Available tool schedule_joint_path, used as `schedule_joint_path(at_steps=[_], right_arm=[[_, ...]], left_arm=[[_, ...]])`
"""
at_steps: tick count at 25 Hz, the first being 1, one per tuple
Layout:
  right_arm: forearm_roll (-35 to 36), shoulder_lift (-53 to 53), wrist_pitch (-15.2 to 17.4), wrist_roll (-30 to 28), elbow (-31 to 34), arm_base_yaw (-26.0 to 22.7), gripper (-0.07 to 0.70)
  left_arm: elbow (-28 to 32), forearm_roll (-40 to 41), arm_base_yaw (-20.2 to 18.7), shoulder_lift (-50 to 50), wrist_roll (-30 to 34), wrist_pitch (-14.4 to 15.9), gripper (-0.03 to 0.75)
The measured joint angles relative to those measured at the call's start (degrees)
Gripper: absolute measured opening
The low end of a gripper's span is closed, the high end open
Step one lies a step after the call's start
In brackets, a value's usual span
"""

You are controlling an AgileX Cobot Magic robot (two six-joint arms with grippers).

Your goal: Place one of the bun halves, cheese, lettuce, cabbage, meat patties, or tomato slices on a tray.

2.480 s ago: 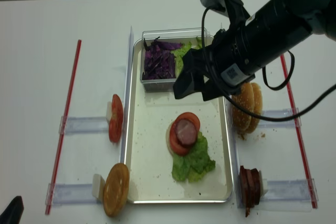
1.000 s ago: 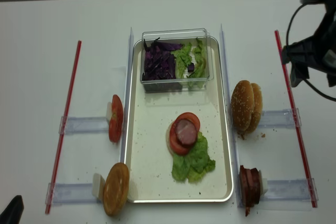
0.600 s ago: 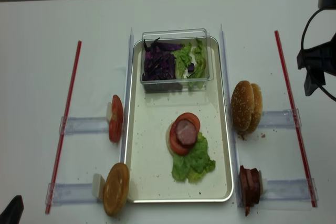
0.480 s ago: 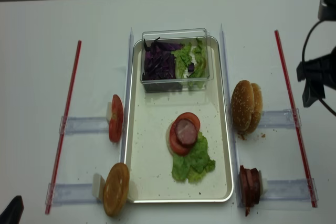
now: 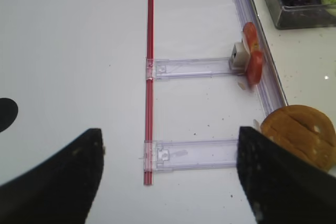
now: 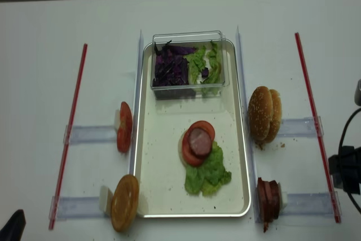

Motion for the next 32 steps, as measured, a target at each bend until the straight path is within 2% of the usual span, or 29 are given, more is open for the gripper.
schedule_joint_path(at_steps=[6,14,25,32], right_arm=[[-0.3,-11.5,0.7,-0.1,1.4,0.0,0.571],[-1.9,-27.4,3.8,-0.5,2.6,0.0,0.527],[-1.9,-48.1,4.8,-0.7,2.6,0.0,0.526],[-1.9,-53.7,5.3,-0.8,2.6,0.0,0.614]], left_arm=[[0.0,0.0,0.0,0.0,0.0,0.0,0.490],[0.0,0.0,0.0,0.0,0.0,0.0,0.490],[0.0,0.0,0.0,0.0,0.0,0.0,0.490],[0.0,0.0,0.0,0.0,0.0,0.0,0.490]])
